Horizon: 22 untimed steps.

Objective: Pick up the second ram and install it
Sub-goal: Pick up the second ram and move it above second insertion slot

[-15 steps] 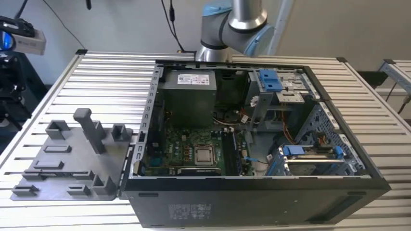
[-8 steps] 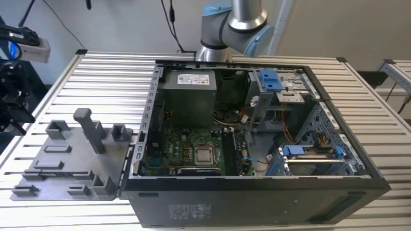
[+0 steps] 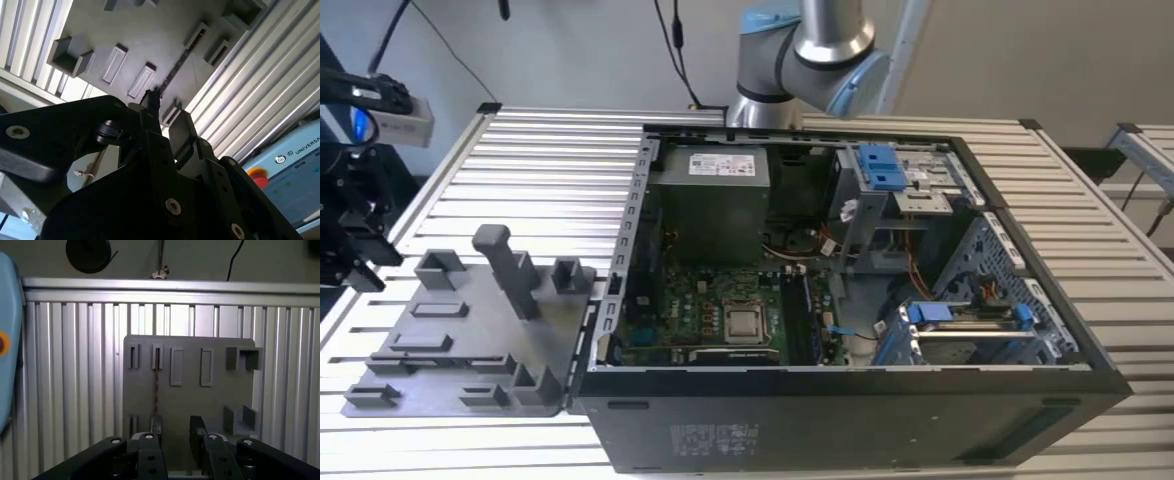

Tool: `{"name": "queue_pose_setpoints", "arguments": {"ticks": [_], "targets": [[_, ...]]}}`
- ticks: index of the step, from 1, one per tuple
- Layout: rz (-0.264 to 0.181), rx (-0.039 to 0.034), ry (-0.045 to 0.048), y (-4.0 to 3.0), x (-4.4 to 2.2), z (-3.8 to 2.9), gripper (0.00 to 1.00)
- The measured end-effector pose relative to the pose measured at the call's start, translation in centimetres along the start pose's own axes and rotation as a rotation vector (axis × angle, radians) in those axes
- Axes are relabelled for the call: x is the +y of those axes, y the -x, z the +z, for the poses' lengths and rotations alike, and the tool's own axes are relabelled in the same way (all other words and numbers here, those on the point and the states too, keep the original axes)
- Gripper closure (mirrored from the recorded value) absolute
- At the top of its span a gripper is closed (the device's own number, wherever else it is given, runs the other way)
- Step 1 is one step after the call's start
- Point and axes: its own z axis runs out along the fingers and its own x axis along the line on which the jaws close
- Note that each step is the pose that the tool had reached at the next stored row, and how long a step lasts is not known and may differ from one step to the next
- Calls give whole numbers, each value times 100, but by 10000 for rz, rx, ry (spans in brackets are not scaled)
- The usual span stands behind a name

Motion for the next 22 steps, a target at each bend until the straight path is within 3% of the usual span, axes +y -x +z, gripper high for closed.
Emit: {"name": "queue_pose_setpoints", "arguments": {"ticks": [14, 22], "targets": [[-1, -1, -13, -15, -3, 276, 64], [-4, -2, -65, -23, -5, 421, 64]]}}
